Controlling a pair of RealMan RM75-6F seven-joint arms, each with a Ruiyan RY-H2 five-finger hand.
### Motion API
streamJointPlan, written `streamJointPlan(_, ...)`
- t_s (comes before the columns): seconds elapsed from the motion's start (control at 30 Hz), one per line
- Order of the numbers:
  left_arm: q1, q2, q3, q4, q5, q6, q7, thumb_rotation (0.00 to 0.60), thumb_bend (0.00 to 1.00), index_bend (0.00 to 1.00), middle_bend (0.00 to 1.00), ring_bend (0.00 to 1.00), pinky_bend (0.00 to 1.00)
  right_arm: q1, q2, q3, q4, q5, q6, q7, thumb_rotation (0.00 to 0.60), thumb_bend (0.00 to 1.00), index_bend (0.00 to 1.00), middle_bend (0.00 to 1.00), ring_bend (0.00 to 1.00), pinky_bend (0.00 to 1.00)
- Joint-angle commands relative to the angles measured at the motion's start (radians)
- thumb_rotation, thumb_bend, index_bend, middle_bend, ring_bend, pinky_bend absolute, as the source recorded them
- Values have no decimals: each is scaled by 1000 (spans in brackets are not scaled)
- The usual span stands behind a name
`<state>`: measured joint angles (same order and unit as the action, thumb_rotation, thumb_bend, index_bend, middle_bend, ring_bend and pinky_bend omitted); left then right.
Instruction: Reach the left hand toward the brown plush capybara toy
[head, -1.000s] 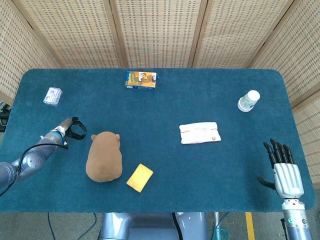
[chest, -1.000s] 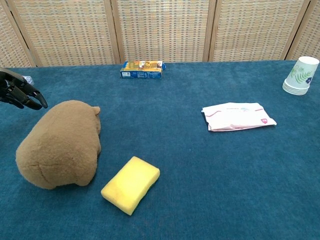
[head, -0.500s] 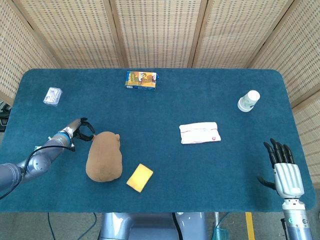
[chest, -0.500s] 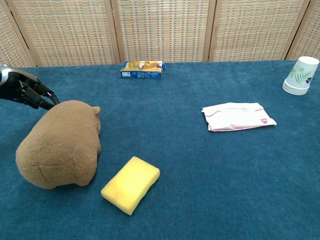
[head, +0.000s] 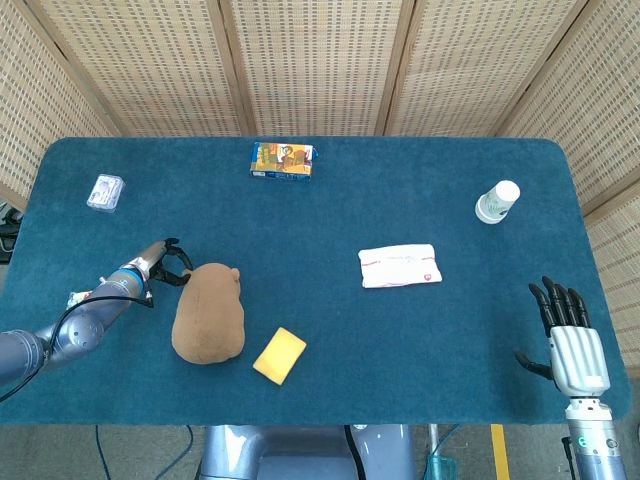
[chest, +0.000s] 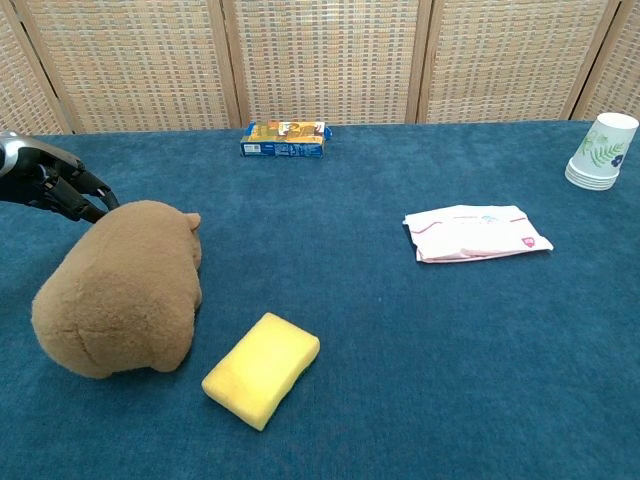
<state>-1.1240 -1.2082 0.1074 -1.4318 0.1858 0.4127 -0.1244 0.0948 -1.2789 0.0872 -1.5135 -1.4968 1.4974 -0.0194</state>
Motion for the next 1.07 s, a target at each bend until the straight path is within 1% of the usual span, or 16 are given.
streamJointPlan(0.03, 0, -2, 3, -1, 3, 4, 2, 600, 424, 501, 0, 0, 0, 0, 0, 0, 0, 0, 1, 0, 600, 74, 0, 0, 0, 0)
streamJointPlan(0.3, -5, -11, 10, 4, -3, 9, 4, 600, 426, 531, 0, 0, 0, 0, 1, 2, 0, 2, 2, 5, 600, 74, 0, 0, 0, 0)
streamJointPlan(0.4, -5, -10, 12, 1, -5, 11, 2, 600, 428, 558, 0, 0, 0, 0, 1, 2, 0, 3, 1, 8, 600, 74, 0, 0, 0, 0)
streamJointPlan(0.57, -3, -8, 13, 1, -6, 5, -1, 600, 445, 579, 0, 0, 0, 0, 1, 1, -1, 0, 3, 10, 600, 74, 0, 0, 0, 0)
streamJointPlan(1.07, 2, -8, 9, 6, 9, -2, -11, 600, 449, 583, 0, 0, 0, 0, 3, 4, -4, 0, 5, 16, 600, 74, 0, 0, 0, 0)
